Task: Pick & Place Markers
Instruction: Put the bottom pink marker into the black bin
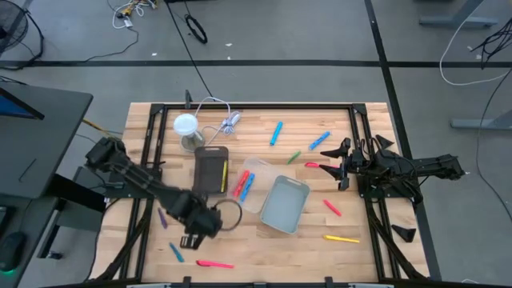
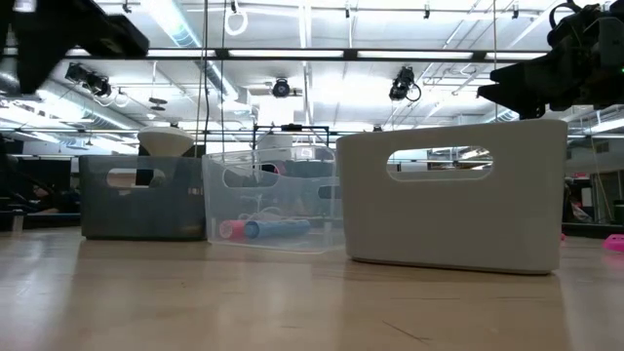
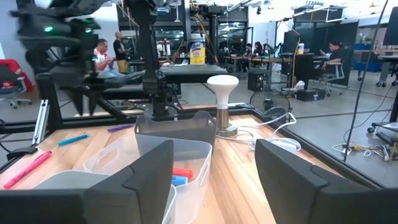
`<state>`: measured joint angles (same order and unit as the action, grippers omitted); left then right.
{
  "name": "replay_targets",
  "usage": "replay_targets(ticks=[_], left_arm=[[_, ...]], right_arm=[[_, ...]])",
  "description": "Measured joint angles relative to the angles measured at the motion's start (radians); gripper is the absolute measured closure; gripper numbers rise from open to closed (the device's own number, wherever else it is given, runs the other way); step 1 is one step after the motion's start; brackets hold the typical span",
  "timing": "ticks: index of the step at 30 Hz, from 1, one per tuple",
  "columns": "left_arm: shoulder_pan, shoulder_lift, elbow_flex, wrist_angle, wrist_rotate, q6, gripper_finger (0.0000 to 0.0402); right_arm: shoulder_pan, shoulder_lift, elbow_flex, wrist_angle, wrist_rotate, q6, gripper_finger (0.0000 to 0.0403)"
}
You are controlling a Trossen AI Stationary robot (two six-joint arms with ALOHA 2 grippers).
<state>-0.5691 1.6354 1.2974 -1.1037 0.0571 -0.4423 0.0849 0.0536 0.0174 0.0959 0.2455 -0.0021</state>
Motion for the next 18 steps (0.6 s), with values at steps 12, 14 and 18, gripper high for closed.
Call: replay_targets(ticks=[12, 14, 18], left_arm=[[-0.102, 0.216, 0.223, 0.004, -0.002, -0.085, 0.0292], [-0.108, 0.245, 0.260, 0.001, -0.003, -0.099, 0.0292], [-0.120, 0.303, 0.338, 0.004, -0.002, -0.099, 0.0292]], right_arm=[[0.000, 0.000, 0.000, 0.000, 0.000, 0.000, 0.0174], [0.000, 0.000, 0.000, 0.000, 0.000, 0.000, 0.0174], [0.000, 0.000, 0.000, 0.000, 0.000, 0.000, 0.0174]])
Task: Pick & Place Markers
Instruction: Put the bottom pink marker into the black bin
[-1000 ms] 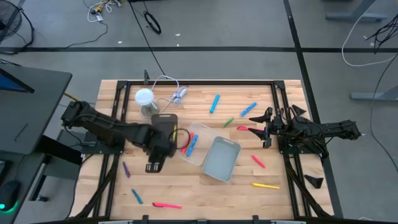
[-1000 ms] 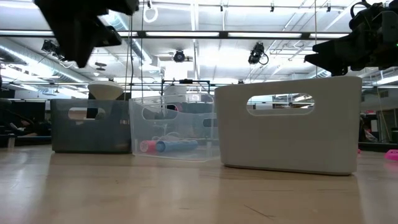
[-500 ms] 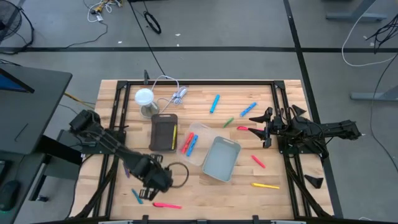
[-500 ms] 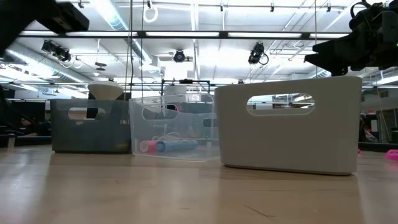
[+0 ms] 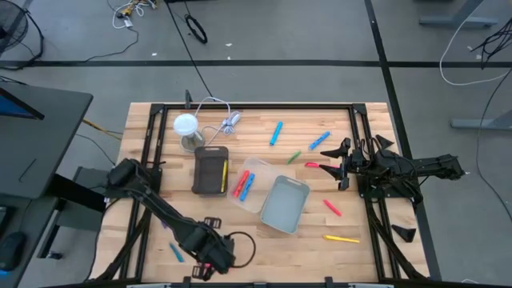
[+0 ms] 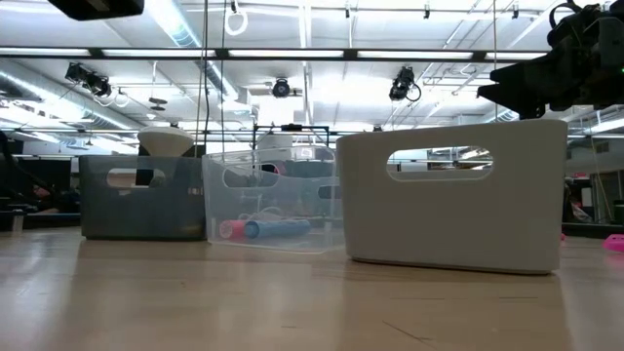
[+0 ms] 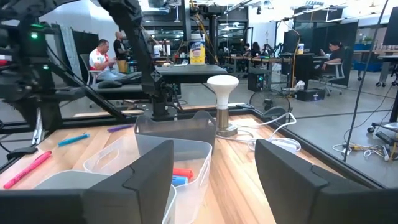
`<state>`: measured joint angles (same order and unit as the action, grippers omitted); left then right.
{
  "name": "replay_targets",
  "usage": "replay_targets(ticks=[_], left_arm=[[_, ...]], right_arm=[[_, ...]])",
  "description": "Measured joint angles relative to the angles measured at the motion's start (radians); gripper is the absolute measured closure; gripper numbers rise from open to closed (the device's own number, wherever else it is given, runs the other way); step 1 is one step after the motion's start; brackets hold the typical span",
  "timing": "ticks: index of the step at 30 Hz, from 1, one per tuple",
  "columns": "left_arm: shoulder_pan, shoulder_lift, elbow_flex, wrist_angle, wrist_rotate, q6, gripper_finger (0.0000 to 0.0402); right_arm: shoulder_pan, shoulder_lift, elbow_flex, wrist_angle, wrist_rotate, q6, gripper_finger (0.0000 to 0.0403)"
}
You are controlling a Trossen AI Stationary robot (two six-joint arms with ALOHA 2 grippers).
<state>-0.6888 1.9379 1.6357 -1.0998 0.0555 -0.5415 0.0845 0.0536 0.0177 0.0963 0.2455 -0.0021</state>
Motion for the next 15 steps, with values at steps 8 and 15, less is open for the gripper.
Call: replay_targets(ticks=[8, 15], left_arm=[[-0.024, 0.069, 0.093, 0.007, 0.001, -0.034, 0.0292], [-0.040, 0.100, 0.092, 0.015, 0.002, -0.087, 0.0292]], right_arm=[[0.000, 0.000, 0.000, 0.000, 0.000, 0.000, 0.0174], [0.000, 0.000, 0.000, 0.000, 0.000, 0.000, 0.0174]])
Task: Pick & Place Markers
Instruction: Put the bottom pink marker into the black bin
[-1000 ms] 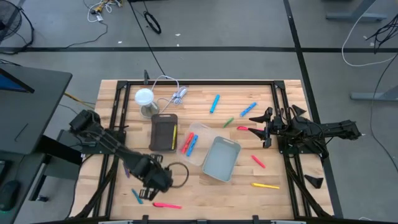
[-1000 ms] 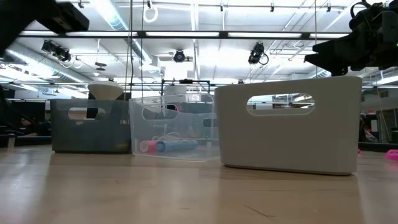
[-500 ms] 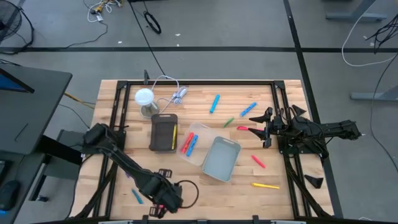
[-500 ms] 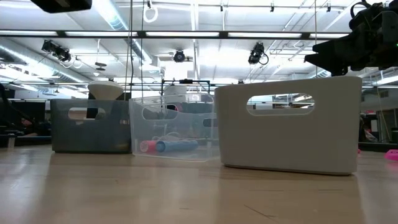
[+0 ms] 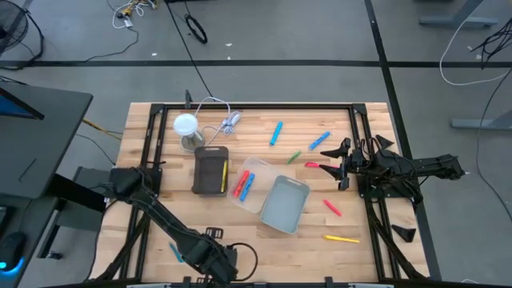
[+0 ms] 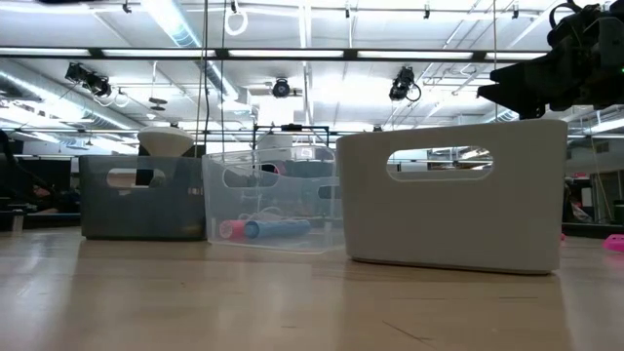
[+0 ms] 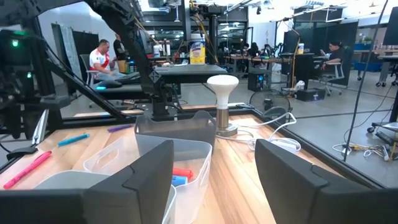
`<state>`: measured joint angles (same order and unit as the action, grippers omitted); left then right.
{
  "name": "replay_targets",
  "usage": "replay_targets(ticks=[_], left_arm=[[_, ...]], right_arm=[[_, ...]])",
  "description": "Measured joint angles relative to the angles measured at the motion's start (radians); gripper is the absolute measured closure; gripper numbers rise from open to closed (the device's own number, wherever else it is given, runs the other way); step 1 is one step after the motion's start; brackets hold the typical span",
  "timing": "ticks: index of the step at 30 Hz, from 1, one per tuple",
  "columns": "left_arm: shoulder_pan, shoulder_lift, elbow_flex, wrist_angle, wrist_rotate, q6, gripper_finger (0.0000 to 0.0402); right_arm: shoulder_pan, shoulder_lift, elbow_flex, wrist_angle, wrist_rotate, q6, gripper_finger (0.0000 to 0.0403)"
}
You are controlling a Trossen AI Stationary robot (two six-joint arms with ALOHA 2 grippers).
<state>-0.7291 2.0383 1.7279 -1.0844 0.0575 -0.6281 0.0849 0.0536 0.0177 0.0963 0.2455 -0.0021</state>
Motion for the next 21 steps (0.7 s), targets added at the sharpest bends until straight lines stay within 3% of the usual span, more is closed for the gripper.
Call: replay_targets(ticks=[13, 21], left_arm=[[-0.035, 0.119, 0.000, 0.090, 0.037, -0.015, 0.0292], [-0.025, 0.142, -0.001, 0.096, -0.028, -0.015, 0.0292]], right_arm=[[0.000, 0.000, 0.000, 0.000, 0.000, 0.000, 0.0174], [0.000, 0.000, 0.000, 0.000, 0.000, 0.000, 0.0174]])
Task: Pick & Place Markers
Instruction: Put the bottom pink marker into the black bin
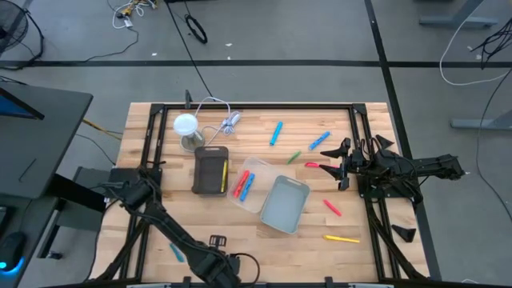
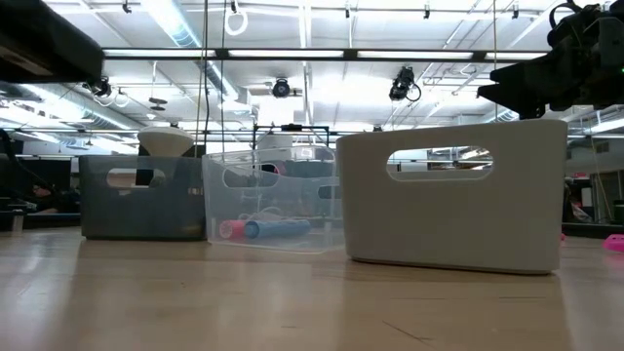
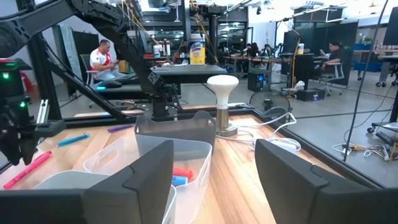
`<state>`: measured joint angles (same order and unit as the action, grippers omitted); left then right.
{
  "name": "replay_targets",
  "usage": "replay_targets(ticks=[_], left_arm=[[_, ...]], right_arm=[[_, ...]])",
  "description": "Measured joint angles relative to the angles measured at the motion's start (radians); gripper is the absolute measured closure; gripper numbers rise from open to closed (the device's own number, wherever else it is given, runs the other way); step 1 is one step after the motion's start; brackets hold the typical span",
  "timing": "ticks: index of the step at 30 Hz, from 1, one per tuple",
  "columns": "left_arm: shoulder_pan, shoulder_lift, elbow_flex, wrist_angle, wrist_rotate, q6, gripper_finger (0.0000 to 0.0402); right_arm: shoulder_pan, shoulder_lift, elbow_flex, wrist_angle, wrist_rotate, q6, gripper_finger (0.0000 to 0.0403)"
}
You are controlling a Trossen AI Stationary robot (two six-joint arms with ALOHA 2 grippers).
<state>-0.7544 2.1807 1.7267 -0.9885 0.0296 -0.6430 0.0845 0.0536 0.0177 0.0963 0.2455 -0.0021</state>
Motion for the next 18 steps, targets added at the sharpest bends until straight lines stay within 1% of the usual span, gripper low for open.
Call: replay_targets(ticks=[10, 14, 18], left_arm=[[0.010, 0.056, 0.001, 0.002, 0.001, 0.023, 0.0292], [0.012, 0.056, 0.001, 0.005, 0.018, 0.028, 0.0292], [0.013, 0.056, 0.001, 0.010, 0.025, 0.075, 0.0296]], right_arm=[[0.000, 0.000, 0.000, 0.000, 0.000, 0.000, 0.0174], [0.000, 0.000, 0.000, 0.000, 0.000, 0.000, 0.0174], [0.000, 0.000, 0.000, 0.000, 0.000, 0.000, 0.0174]])
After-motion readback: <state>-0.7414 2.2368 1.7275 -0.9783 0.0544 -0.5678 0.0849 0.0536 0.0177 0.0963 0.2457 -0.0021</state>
